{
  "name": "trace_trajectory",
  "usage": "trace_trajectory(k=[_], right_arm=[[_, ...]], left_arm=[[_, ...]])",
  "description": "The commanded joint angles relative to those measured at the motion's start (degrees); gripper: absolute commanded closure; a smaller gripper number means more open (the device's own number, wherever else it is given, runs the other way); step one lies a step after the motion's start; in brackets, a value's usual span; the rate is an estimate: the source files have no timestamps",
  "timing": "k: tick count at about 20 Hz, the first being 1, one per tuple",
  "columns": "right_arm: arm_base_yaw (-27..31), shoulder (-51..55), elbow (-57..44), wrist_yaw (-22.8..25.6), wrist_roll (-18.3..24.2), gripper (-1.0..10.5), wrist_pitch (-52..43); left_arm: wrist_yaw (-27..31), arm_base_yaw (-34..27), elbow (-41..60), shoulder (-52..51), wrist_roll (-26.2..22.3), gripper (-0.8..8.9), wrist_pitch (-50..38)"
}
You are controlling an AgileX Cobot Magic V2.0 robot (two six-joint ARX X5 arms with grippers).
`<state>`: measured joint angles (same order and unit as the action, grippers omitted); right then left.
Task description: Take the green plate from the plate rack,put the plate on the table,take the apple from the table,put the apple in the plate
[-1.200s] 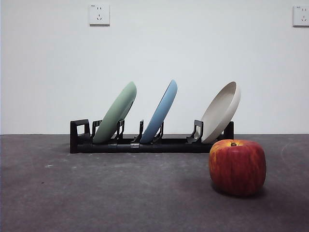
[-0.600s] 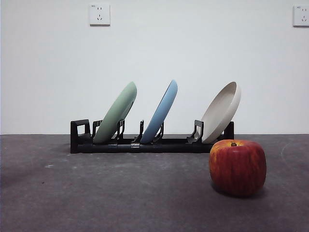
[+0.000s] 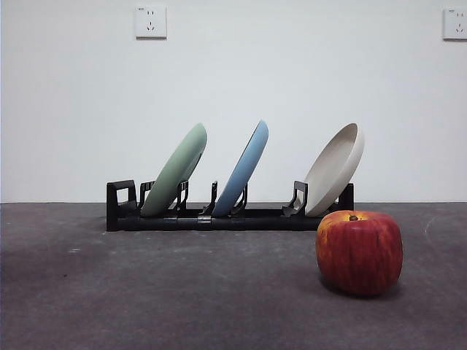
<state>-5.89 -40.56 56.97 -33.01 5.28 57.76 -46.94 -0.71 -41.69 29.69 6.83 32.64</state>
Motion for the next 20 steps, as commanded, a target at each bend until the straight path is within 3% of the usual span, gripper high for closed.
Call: trace_trajectory(k=[1,4,7,8,10,11,12,20], right_arm=[[-0.9,-1.6,2.3,-0.1,5.5,9.6,5.5],[-2.2,-2.3,3.1,0.2,7.9,9.6,10.5],[-2.5,-2.3,3.1,0.0,7.6,9.2,10.4],[-2.5,-2.3,3.1,0.0,7.1,8.3,10.4],[-2.5,-2.3,3.1,0.1,5.2,4.9,10.4],[-2.5,-2.3,3.1,0.1,4.6,3.4,10.4],[-2.5,-2.3,3.1,0.1,4.5,2.8,10.5],[-2.5,-2.3,3.1,0.0,4.2,2.8,10.5]], left_arm=[[-2.9,0.0,-2.5,1.3,-4.7,8.22,4.3],[-3.3,0.0,-5.7,2.5,-9.8,8.22,12.1],[-2.5,0.0,-6.0,2.5,-10.1,7.96,12.6],[-2.4,0.0,-6.0,2.5,-9.9,7.06,12.8],[-2.1,0.0,-6.0,2.5,-9.8,3.03,13.3],[-2.2,0.0,-6.0,2.5,-9.8,2.21,13.4],[-2.2,0.0,-6.0,2.5,-9.8,2.20,13.4],[0.9,0.0,-6.2,3.0,-9.6,2.20,12.3]])
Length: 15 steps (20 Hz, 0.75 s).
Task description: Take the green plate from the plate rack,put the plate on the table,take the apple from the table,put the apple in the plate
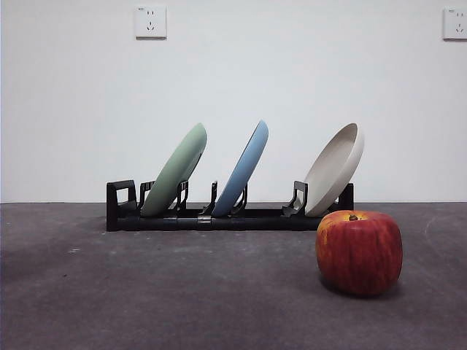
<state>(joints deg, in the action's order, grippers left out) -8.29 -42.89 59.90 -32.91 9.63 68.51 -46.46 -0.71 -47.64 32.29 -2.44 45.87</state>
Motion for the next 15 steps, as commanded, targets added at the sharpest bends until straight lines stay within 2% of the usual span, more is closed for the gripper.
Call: trace_trajectory(k=[1,4,8,12,15], right_arm=[[-0.1,0.0,0.2,-0.1,-0.2,2.8,-0.3],[-0.1,0.0,0.2,-0.1,-0.4,2.8,-0.3],[-0.1,0.0,0.2,-0.1,-0.7,2.8,-0.3],[-0.1,0.0,0.2,-0.1,-0.7,2.9,-0.3],[-0.1,0.0,0.2,-0.1,-0.7,2.9,-0.3]], left_arm=[[1.0,0.0,-0.7,1.0,-0.2,2.20,-1.7],[2.1,1.0,-3.1,5.0,-0.1,2.20,-4.4],[5.9,4.6,-9.3,15.3,-0.2,2.21,-9.7],[13.6,10.2,-17.2,27.6,-0.4,2.21,-14.9],[21.5,14.1,-22.6,37.2,-0.4,2.22,-21.1]])
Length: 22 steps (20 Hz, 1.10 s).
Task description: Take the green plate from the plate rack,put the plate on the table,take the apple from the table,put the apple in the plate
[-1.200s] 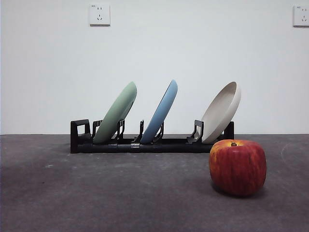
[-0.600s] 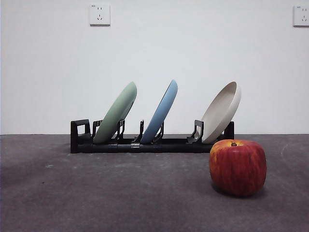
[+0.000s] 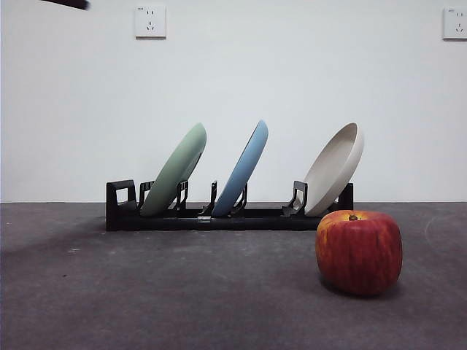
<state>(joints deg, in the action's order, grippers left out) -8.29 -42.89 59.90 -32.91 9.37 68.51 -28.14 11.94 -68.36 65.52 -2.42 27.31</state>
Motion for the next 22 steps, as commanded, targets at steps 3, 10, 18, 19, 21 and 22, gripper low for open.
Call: trace_trajectory(k=[3,10,18,19,21,22], right_arm=[[-0.1,0.0,0.2,-0.1,-0.5,2.9,-0.3],[-0.1,0.0,0.2,-0.1,-0.5,2.9,-0.3],[-0.1,0.0,0.2,-0.1,-0.5,2.9,-0.3],[-0.1,0.0,0.2,-0.1,-0.5,2.9,-0.3],[-0.1,0.0,0.2,-0.1,-0.5,2.9,-0.3],[-0.1,0.0,0.2,-0.1,-0.5,2.9,-0.3]], left_arm=[[7.1,4.4,-6.5,13.6,-0.4,2.22,-8.0],[13.7,6.9,-13.4,33.5,-0.6,2.23,-17.0],[16.1,7.3,-13.6,43.9,-0.6,2.25,-22.1],[16.1,7.5,-13.6,44.4,-0.6,2.50,-22.2],[16.1,7.9,-13.6,45.0,-0.6,4.31,-22.0],[16.0,8.1,-13.6,45.0,-0.6,5.08,-22.1]])
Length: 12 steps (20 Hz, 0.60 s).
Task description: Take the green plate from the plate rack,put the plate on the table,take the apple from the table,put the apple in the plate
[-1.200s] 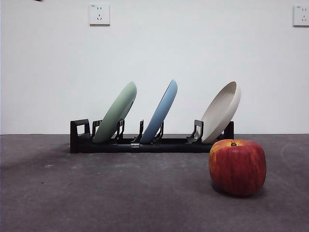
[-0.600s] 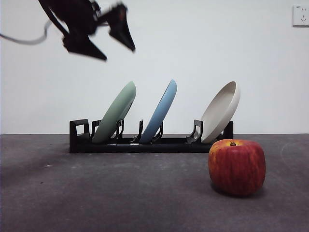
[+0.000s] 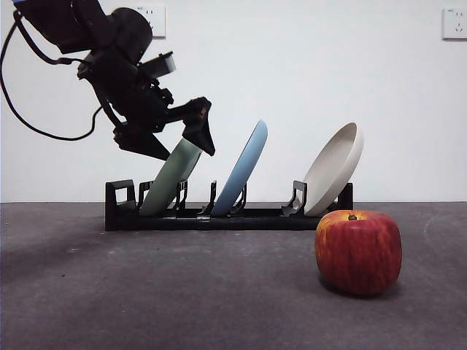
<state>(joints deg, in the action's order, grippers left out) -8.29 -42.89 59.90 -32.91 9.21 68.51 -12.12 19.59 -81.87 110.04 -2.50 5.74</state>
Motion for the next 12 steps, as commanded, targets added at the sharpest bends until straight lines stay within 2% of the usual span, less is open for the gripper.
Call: trace_trajectory(k=[1,4,6,12], right_arm=[[-0.1,0.0,0.2,-0.1,-0.3,2.9,-0.3],[-0.1,-0.2,0.2,-0.1,-0.4,2.9,-0.3],[-0.1,-0.2,0.2,-0.1,-0.3,2.9,-0.3],[-0.1,-0.2,0.2,-0.1,-0.4,2.9,-0.3]], left_arm=[[0.0,0.6,0.0,0.5,-0.5,5.69,-0.8],[-0.2,0.7,0.0,0.5,-0.5,7.62,-1.0],[-0.5,0.7,0.0,0.5,-0.3,8.22,-0.9],[-3.3,0.5,0.0,0.0,1.0,8.22,-0.7]])
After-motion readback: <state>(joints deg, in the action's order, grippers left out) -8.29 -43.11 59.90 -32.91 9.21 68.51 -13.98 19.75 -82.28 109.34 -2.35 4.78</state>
